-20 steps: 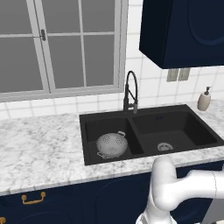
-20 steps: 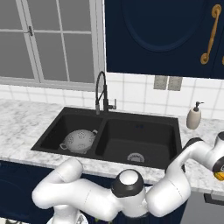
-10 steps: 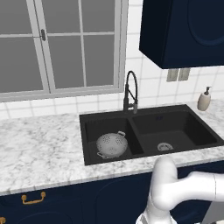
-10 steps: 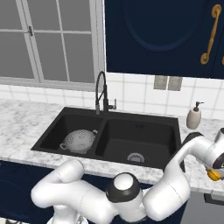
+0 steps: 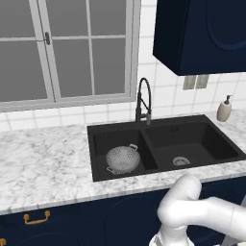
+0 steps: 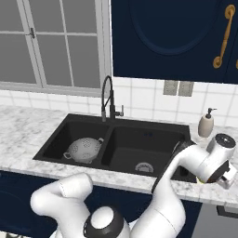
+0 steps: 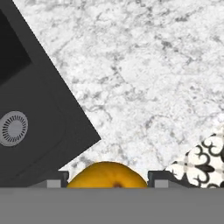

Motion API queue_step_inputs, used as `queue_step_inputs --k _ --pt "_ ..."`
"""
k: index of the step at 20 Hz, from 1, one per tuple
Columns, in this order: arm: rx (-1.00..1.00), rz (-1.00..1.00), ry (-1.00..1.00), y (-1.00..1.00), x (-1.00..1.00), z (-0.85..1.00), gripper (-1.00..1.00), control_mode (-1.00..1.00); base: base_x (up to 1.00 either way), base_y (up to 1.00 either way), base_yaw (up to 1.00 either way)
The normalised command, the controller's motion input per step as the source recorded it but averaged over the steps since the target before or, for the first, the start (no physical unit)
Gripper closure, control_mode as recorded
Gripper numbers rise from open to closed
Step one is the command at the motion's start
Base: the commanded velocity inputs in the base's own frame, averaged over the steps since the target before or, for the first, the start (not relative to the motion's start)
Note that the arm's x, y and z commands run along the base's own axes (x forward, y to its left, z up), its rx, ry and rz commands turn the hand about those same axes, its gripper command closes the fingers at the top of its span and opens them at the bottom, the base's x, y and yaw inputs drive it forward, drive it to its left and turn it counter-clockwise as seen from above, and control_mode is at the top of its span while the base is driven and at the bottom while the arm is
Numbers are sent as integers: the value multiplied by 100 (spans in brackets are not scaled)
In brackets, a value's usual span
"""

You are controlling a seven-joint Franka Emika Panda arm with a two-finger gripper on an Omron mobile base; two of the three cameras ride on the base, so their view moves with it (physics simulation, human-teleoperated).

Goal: Put the colander in the sink, put the tangerine in the colander, and turn on the sink faucet and pour water over the colander.

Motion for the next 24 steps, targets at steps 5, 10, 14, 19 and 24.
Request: queue_step_inputs --k 5,10,14,19,24 --pt "0 0 -18 100 -1 37 100 -100 0 0 0" --pt "0 4 -2 100 1 64 100 -100 0 0 0" --pt "0 8 0 100 0 72 100 -100 0 0 0" --pt "-6 9 0 100 -5 38 100 -100 0 0 0" --pt "-12 9 0 100 -12 3 100 -100 0 0 0"
